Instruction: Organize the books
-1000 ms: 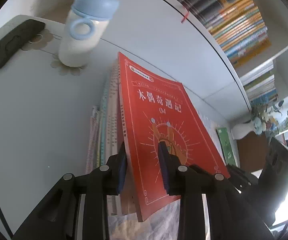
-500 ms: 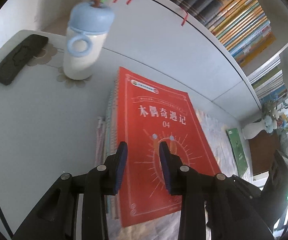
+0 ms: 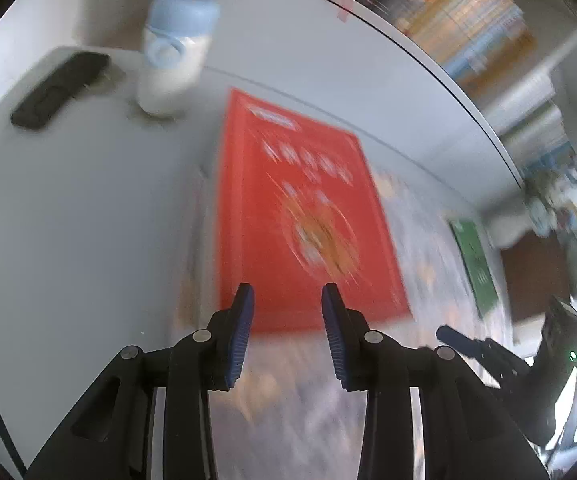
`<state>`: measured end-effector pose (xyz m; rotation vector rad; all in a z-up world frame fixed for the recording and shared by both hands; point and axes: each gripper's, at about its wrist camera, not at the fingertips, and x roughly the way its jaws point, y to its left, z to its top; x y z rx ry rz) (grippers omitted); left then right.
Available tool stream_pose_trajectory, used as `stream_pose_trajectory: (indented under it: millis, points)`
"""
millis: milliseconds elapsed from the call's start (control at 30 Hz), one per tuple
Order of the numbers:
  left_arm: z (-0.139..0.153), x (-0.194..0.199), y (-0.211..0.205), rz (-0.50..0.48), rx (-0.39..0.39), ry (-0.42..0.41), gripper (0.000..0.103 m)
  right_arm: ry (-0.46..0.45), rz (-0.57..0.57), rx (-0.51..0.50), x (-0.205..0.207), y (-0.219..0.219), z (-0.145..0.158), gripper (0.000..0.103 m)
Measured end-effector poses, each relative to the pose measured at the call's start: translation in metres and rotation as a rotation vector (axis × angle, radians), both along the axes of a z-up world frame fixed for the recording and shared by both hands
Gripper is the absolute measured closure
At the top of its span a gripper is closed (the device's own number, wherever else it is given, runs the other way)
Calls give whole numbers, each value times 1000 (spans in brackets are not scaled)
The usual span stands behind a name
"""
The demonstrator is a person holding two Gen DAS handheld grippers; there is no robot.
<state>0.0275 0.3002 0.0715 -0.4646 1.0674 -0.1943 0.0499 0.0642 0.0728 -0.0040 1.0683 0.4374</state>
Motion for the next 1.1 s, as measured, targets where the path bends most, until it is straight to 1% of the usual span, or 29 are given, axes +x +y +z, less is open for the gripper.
stream_pose_trajectory:
  millis: [100,233,300,367,433,500,600,633,767,800,867,933,1000,1100]
  points:
    - [1,-20,-37,-74,52,7,71,2,-44,-16,-35,-40,-3,45]
    - [-3,-34,-87,-172,54,52,71,1,-112,-75,-81,-94,-6,45]
    - [-5,-40,-120,-224,68,71,71,6,-149,-96,-99,-122,-8,45]
    - [-6,-43,-146,-258,90,83,71,23,-187,-97,-113,-150,-10,45]
    - [0,-48,-176,-299,117,77,71,43,-227,-66,-125,-183,-12,45]
    - [7,-53,-203,-328,136,73,71,52,-260,-41,-131,-211,-13,45]
    - [18,-59,-239,-342,144,73,70,45,-273,-10,-132,-248,-8,45]
    - [22,-60,-249,-347,144,71,67,32,-275,-7,-132,-259,-4,45]
    - [30,-61,-295,-367,159,50,60,-20,-287,-8,-131,-305,12,45]
    - [32,-58,-308,-368,158,48,59,-20,-296,-6,-132,-316,12,44]
    - [33,-51,-323,-369,153,43,51,-4,-317,7,-129,-339,11,44]
    - [35,-46,-341,-369,160,31,47,14,-341,29,-124,-362,7,44]
    - [37,-39,-356,-376,164,27,45,25,-369,46,-118,-385,6,44]
    - [40,-22,-373,-380,165,21,40,17,-396,74,-105,-411,9,44]
